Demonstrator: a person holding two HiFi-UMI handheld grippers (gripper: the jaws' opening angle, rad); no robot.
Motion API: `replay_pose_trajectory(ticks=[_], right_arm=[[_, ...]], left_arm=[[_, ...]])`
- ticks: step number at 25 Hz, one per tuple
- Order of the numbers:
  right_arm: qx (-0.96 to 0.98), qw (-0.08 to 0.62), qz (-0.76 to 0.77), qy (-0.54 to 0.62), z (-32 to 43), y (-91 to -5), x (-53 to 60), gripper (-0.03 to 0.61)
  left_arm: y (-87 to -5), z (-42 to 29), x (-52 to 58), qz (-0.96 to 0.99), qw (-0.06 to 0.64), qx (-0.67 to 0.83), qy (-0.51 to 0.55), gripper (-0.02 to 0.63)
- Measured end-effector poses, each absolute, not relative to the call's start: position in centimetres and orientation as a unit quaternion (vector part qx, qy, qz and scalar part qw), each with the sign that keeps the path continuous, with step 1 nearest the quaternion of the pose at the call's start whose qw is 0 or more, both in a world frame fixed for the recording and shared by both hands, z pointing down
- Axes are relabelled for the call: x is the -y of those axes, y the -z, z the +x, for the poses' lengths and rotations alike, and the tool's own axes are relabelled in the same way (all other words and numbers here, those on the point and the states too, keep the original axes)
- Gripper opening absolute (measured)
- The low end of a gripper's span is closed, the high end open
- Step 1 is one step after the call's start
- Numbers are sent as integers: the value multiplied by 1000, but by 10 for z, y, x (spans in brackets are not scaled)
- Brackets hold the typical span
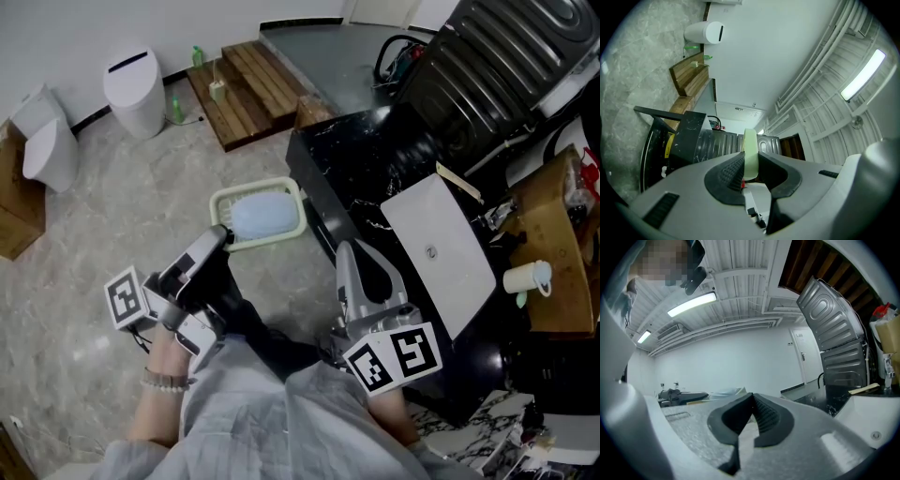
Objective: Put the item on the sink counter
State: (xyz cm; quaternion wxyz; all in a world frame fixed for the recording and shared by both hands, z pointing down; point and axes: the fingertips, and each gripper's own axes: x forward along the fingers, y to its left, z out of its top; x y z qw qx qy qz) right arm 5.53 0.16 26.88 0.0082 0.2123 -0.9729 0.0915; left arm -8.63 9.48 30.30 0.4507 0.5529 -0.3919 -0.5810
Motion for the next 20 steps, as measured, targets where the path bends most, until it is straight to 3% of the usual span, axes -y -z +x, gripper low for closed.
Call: replay_pose_trajectory(ticks=[20], right_arm=[[959, -5, 266, -95, 83, -268, 30, -3]], left_arm=[[-301, -81, -53, 566, 469, 372, 566, 89]])
